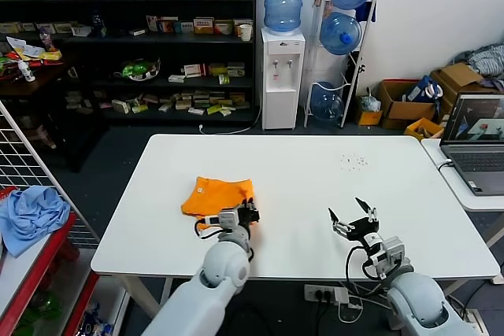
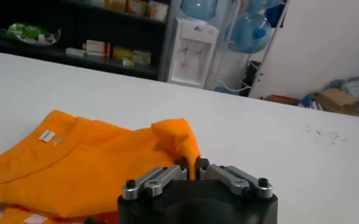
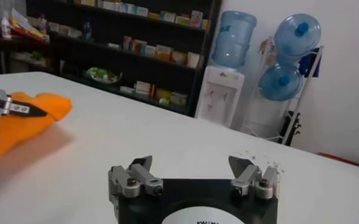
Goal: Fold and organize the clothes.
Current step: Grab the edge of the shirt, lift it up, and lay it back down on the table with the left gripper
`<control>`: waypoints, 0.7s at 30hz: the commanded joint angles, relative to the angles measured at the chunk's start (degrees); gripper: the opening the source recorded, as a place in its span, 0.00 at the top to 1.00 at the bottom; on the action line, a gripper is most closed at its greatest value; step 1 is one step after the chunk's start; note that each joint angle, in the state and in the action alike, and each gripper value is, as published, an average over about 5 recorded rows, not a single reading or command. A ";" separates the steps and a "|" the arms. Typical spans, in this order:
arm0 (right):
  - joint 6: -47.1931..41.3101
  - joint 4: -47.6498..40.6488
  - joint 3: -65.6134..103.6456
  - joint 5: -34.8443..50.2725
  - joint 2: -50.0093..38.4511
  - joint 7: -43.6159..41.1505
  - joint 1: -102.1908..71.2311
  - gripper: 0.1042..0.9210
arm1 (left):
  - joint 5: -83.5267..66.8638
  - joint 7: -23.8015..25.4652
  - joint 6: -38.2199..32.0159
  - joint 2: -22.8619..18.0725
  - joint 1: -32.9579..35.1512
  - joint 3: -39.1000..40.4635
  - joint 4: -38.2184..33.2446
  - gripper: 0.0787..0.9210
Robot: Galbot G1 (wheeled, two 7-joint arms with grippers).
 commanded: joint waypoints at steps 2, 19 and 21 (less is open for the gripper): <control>0.65 -0.84 0.58 0.53 -0.68 -0.40 0.07 0.12 | 1.88 0.54 -7.69 -12.58 -0.35 3.70 6.25 0.91; -0.58 0.28 1.35 -1.28 0.53 0.62 0.69 0.12 | 6.84 12.39 -17.93 -1.91 3.57 3.89 -2.38 0.47; -0.65 0.57 3.00 -2.38 1.67 -0.42 0.30 0.12 | 10.45 14.63 -20.62 1.84 5.78 1.53 -3.76 0.40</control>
